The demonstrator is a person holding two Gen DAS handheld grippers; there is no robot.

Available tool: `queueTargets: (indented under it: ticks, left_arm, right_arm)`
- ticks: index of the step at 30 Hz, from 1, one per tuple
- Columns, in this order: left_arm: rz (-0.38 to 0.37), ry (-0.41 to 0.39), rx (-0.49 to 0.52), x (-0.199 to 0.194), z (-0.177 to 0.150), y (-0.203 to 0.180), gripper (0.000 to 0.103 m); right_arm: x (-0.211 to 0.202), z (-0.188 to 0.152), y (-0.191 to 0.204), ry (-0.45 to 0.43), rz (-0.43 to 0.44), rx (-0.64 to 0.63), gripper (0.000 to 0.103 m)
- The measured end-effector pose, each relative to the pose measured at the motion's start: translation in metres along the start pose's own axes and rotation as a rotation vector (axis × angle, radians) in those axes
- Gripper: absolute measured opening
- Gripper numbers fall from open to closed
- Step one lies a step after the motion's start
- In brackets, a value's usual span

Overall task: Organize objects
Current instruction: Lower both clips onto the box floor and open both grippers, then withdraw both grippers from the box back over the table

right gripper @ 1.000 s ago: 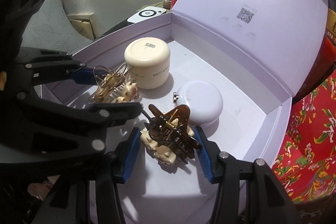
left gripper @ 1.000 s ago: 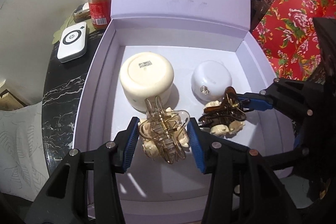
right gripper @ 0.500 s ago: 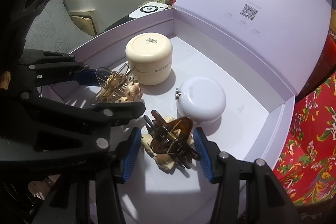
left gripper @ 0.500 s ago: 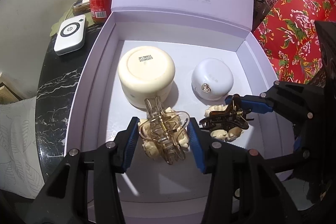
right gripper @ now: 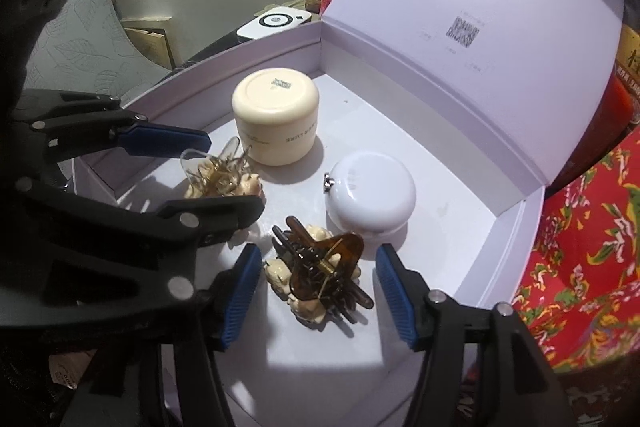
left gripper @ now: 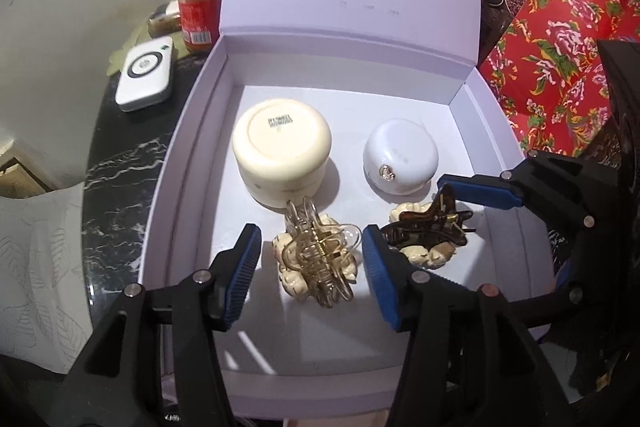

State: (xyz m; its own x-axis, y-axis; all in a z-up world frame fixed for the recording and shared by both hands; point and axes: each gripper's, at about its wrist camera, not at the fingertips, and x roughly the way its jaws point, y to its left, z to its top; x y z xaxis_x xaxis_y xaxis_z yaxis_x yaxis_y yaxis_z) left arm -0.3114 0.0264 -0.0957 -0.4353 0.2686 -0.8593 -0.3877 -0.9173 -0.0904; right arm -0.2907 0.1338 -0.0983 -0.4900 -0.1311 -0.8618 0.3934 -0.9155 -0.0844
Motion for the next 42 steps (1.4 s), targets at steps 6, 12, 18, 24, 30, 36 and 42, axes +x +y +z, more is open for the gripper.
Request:
queueTargets:
  ticks: [6,12,18,24,30,36,42]
  left_arm:
    - [0.019,-0.032,-0.041,-0.024,-0.003,0.0,0.058]
    - [0.05,-0.064,-0.065,-0.053,-0.006,-0.001,0.059]
    - [0.085,-0.092,-0.081,-0.084,-0.017,-0.003,0.062]
    - [0.115,-0.12,-0.111,-0.109,-0.03,0.0,0.065]
    - [0.136,-0.142,-0.128,-0.131,-0.044,0.0,0.066]
    - [0.143,-0.159,-0.153,-0.151,-0.059,-0.001,0.072]
    - [0.164,-0.182,-0.156,-0.17,-0.073,-0.006,0.078]
  right_arm:
    - [-0.015,-0.001,0.006,-0.021,0.034,-0.012,0.071]
    - [-0.031,-0.006,0.016,-0.043,0.063,-0.033,0.071]
    - [-0.049,-0.006,0.027,-0.077,0.071,-0.044,0.071]
    - [-0.069,-0.01,0.039,-0.103,0.063,-0.055,0.071]
    - [-0.085,-0.015,0.048,-0.119,0.059,-0.068,0.071]
    - [-0.104,-0.022,0.056,-0.138,0.059,-0.075,0.071]
    - [-0.119,-0.029,0.063,-0.157,0.058,-0.081,0.071]
